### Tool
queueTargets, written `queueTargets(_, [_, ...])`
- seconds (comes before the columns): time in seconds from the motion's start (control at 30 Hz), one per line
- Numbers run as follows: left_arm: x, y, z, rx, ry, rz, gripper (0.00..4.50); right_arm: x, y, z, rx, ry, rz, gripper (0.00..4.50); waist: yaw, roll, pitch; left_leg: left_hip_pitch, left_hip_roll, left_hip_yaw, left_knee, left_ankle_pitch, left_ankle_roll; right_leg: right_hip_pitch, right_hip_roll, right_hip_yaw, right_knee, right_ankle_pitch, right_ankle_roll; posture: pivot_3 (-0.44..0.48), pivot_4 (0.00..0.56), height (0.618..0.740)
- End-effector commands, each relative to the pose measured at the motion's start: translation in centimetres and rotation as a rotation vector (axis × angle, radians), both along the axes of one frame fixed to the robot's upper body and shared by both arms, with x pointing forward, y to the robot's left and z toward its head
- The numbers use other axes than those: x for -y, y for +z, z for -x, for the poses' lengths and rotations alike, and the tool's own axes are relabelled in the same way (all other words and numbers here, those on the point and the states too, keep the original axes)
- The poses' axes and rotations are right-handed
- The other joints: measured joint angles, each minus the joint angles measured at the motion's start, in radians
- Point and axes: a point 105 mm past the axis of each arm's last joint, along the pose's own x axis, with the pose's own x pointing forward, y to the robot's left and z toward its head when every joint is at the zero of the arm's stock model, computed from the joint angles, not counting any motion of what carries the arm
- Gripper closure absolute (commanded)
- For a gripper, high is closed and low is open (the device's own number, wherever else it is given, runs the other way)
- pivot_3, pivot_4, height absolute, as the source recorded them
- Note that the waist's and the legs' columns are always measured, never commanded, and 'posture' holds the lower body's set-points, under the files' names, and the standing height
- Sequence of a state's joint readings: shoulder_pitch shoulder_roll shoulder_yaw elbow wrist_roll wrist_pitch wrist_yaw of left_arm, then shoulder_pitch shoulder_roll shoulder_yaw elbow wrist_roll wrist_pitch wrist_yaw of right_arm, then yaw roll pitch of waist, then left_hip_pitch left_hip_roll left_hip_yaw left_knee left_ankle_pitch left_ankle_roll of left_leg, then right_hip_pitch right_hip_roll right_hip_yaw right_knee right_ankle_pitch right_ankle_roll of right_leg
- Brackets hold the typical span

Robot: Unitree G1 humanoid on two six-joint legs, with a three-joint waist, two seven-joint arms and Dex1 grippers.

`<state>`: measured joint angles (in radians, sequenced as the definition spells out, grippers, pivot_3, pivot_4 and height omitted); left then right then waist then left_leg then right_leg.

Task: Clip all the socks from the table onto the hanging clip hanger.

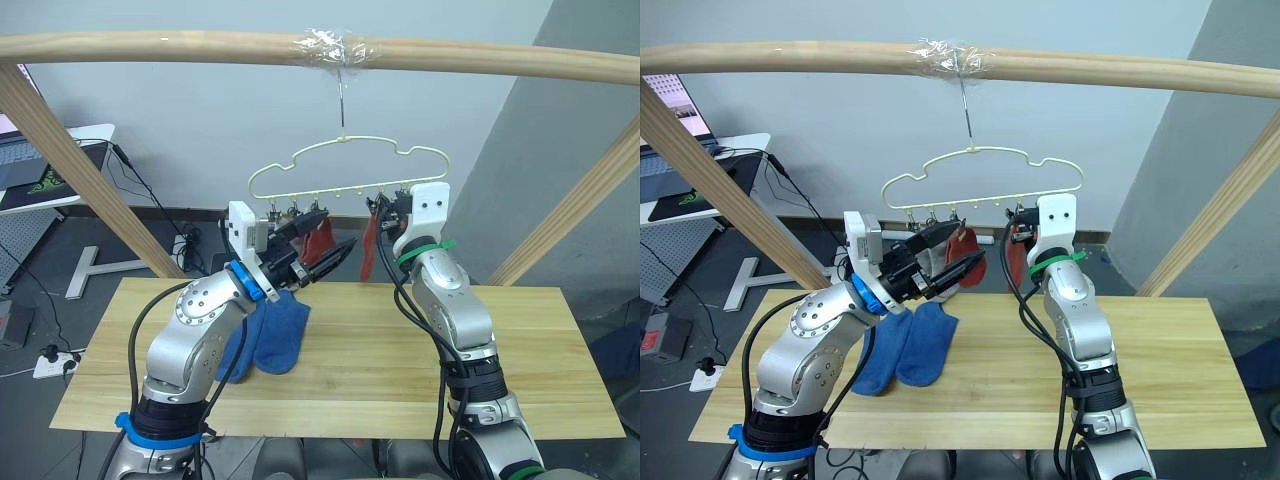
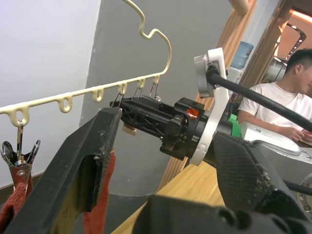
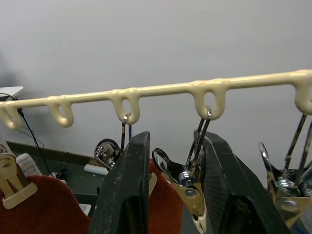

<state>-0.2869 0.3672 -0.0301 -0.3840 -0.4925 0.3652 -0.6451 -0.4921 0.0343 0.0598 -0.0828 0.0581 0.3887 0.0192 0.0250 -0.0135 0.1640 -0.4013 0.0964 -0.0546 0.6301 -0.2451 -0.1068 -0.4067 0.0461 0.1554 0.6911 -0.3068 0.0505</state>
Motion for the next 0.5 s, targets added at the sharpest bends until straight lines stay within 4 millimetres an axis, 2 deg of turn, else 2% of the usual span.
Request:
queueTargets(0.03, [-0.2, 1.2, 0.4, 0.044, -0.008, 0.012, 1.02, -0.1, 1.5, 0.2, 0.059, -0.001, -0.010, 3.06, 0.000, 0.000, 0.000, 0.000, 0.000, 0.000, 0.000, 0.000, 0.000, 0.000, 0.000, 0.000, 0.000, 0.000, 0.000, 0.164, 0.138, 0.740])
queueTargets(0.1, [-0.2, 1.2, 0.4, 0.044, -0.009, 0.013, 1.02, 0.0, 1.5, 0.1, 0.060, -0.007, -0.014, 3.06, 0.000, 0.000, 0.000, 0.000, 0.000, 0.000, 0.000, 0.000, 0.000, 0.000, 0.000, 0.000, 0.000, 0.000, 0.000, 0.164, 0.138, 0.740])
queueTargets(0.2, [-0.1, 1.2, 0.4, 0.042, -0.008, 0.016, 1.02, 0.1, 1.6, 0.1, 0.064, -0.009, -0.017, 3.84, 0.000, 0.000, 0.000, 0.000, 0.000, 0.000, 0.000, 0.000, 0.000, 0.000, 0.000, 0.000, 0.000, 0.000, 0.000, 0.163, 0.142, 0.740])
queueTargets(0.33, [-0.1, 0.8, 0.6, 0.037, -0.009, 0.010, 1.02, 0.3, 1.7, 0.1, 0.068, -0.011, -0.014, 4.49, 0.000, 0.000, 0.000, 0.000, 0.000, 0.000, 0.000, 0.000, 0.000, 0.000, 0.000, 0.000, 0.000, 0.000, 0.000, 0.161, 0.146, 0.740])
queueTargets(0.43, [-0.1, 0.3, 0.7, 0.032, 0.001, 0.002, 1.02, 0.6, 1.7, 0.2, 0.068, -0.009, -0.014, 4.49, 0.000, 0.000, 0.000, 0.000, 0.000, 0.000, 0.000, 0.000, 0.000, 0.000, 0.000, 0.000, 0.000, 0.000, 0.000, 0.157, 0.148, 0.740])
queueTargets(0.5, [-0.8, -1.2, 0.0, -0.008, 0.051, -0.046, 1.02, 0.9, 1.8, 0.3, 0.056, 0.002, -0.027, 4.49, 0.000, 0.000, 0.000, 0.000, 0.000, 0.000, 0.000, 0.000, 0.000, 0.000, 0.000, 0.000, 0.000, 0.000, 0.000, 0.157, 0.148, 0.740])
